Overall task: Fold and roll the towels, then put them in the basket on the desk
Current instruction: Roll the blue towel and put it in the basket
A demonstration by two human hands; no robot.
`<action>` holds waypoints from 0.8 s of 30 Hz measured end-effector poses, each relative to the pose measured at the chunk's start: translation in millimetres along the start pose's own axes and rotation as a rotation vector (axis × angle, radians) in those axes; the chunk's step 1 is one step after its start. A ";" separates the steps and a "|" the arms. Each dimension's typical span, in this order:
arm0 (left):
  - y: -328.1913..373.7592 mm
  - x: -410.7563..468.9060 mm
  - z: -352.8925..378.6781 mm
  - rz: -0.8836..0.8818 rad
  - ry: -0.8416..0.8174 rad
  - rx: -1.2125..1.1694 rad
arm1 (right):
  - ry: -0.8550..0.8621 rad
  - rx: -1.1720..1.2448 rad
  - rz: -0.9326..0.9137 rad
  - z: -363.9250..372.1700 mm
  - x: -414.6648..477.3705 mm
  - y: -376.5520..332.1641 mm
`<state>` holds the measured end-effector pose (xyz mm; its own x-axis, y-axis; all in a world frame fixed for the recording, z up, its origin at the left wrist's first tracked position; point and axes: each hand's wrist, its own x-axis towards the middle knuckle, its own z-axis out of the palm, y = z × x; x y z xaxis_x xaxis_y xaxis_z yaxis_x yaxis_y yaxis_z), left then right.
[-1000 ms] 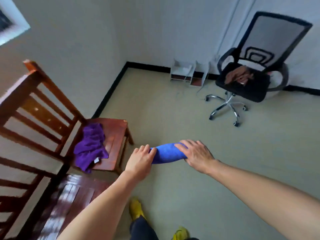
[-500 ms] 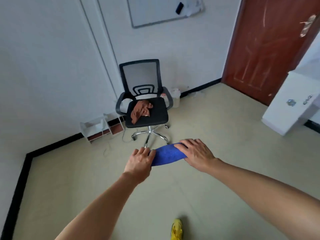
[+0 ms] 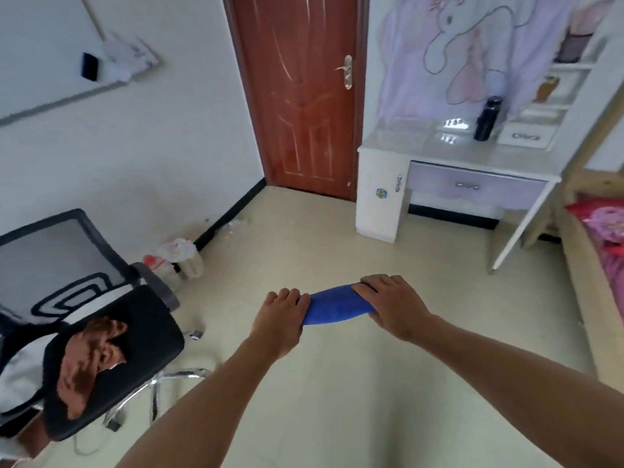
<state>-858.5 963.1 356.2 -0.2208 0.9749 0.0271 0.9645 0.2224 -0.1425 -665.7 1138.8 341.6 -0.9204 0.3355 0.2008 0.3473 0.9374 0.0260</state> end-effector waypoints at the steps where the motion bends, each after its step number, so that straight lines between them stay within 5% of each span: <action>1: 7.3 38.1 1.9 0.054 -0.003 -0.018 | -0.013 -0.010 0.042 3.1 4.9 30.0; 14: 59.6 405.9 -1.0 0.228 0.056 -0.086 | -0.025 -0.092 0.233 24.9 127.5 342.5; 24: 29.8 607.0 16.3 0.263 0.047 -0.055 | -0.012 -0.117 0.237 61.2 250.5 488.7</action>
<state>-966.2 1561.4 352.3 0.0437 0.9981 0.0424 0.9945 -0.0394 -0.0968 -737.5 1686.7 344.7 -0.8124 0.5465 0.2034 0.5716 0.8154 0.0922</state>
